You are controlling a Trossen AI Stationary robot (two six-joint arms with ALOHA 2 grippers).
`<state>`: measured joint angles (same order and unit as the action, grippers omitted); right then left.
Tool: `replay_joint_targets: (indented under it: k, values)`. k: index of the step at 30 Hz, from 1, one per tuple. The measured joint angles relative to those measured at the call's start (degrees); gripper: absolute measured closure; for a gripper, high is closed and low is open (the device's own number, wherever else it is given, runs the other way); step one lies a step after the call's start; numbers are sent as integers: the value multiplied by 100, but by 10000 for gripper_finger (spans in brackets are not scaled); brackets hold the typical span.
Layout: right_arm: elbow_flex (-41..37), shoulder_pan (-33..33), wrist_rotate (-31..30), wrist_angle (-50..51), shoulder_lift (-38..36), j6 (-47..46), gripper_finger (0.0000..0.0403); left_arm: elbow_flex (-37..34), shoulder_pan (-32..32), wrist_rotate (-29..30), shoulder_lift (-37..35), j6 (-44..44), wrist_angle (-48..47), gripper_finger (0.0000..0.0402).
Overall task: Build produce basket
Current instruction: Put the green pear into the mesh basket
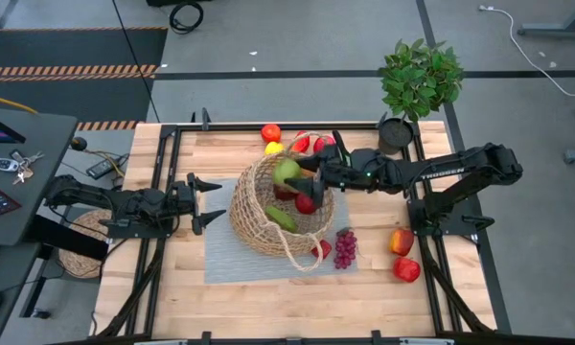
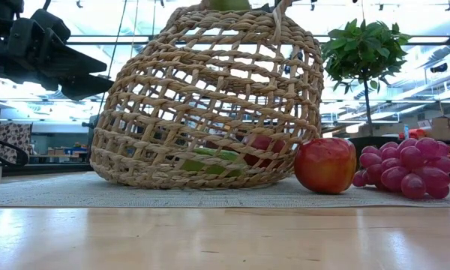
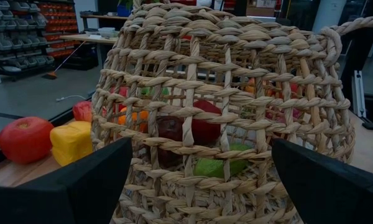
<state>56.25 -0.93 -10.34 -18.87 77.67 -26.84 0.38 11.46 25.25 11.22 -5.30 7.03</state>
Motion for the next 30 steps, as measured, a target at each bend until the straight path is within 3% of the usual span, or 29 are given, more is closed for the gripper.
replay_joint_targets:
  k: [11, 21, 23, 27, 30]
  values:
    - [0, 0, 605, -926, 0, -497, 48, 1, -1, -1, 0, 2, 0, 8]
    - [0, -4, 769, -977, -2, -650, 48, 0, -2, 1, 0, 0, 0, 8]
    - [0, -2, 1092, -970, -2, -505, 48, 0, -1, -1, 0, 2, 0, 8]
    - [0, 15, 2359, -930, -2, -80, 48, 0, -2, 0, 0, 2, 1, 8]
    - [0, 26, 2704, -889, -14, 311, 48, 0, 0, 1, 0, 0, 2, 8]
